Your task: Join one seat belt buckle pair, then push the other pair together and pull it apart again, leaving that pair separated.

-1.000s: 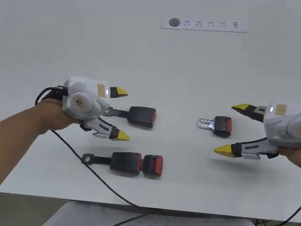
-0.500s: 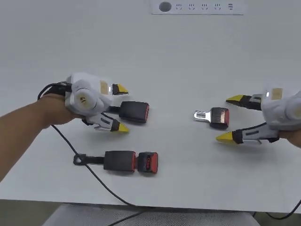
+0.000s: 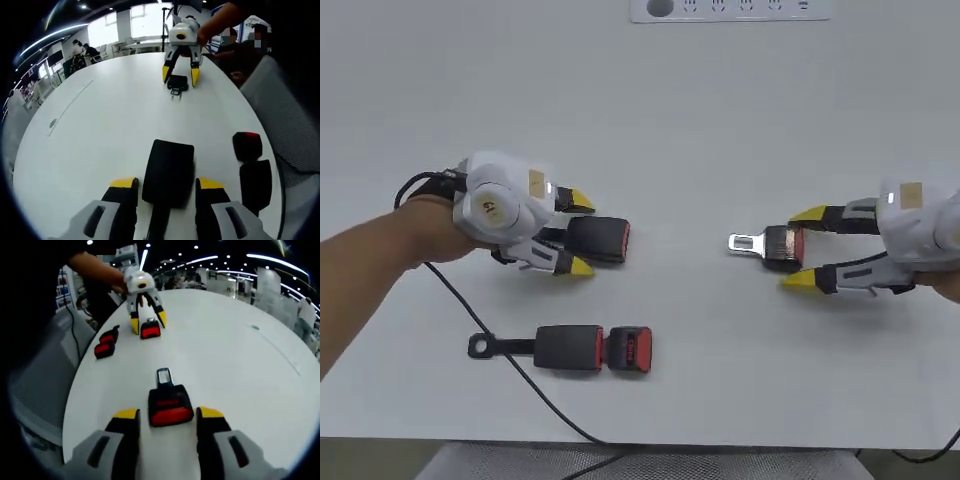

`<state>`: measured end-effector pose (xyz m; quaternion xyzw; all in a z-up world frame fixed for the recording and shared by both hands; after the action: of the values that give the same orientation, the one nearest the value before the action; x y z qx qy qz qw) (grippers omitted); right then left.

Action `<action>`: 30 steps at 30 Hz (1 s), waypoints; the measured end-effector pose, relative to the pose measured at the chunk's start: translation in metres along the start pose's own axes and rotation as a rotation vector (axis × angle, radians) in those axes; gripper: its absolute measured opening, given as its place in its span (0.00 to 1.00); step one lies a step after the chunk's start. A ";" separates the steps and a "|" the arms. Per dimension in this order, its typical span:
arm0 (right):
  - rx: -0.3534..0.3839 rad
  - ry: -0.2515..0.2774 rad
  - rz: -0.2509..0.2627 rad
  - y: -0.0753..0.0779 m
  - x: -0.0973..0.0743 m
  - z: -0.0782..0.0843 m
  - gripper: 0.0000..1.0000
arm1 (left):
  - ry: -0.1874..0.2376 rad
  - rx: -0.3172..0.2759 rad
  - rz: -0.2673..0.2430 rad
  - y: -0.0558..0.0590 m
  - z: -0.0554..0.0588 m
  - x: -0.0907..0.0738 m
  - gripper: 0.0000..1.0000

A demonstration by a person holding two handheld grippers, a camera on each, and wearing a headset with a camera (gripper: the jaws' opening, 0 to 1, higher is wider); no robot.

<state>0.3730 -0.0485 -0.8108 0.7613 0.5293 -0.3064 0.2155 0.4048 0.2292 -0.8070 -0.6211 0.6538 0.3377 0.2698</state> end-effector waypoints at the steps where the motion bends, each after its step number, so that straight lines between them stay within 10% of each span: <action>1: 0.007 0.005 -0.002 0.002 0.000 -0.001 0.37 | -0.003 -0.001 -0.005 -0.001 0.001 -0.001 0.37; 30: 0.037 0.100 -0.034 0.003 0.006 -0.002 0.34 | 0.012 -0.017 0.000 0.002 0.000 0.001 0.35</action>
<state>0.3781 -0.0446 -0.8131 0.7703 0.5465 -0.2814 0.1694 0.4031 0.2282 -0.8074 -0.6255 0.6525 0.3392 0.2606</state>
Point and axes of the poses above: the centre of the closed fingertips' face, and the gripper's own axes: x roughly forward along the fingers, y roughly to its right, z roughly out of its underside, the point moved 5 cm from there along -x, roughly backward along the fingers, and after that the axes turned 7 degrees about z, right-handed, at the moved point
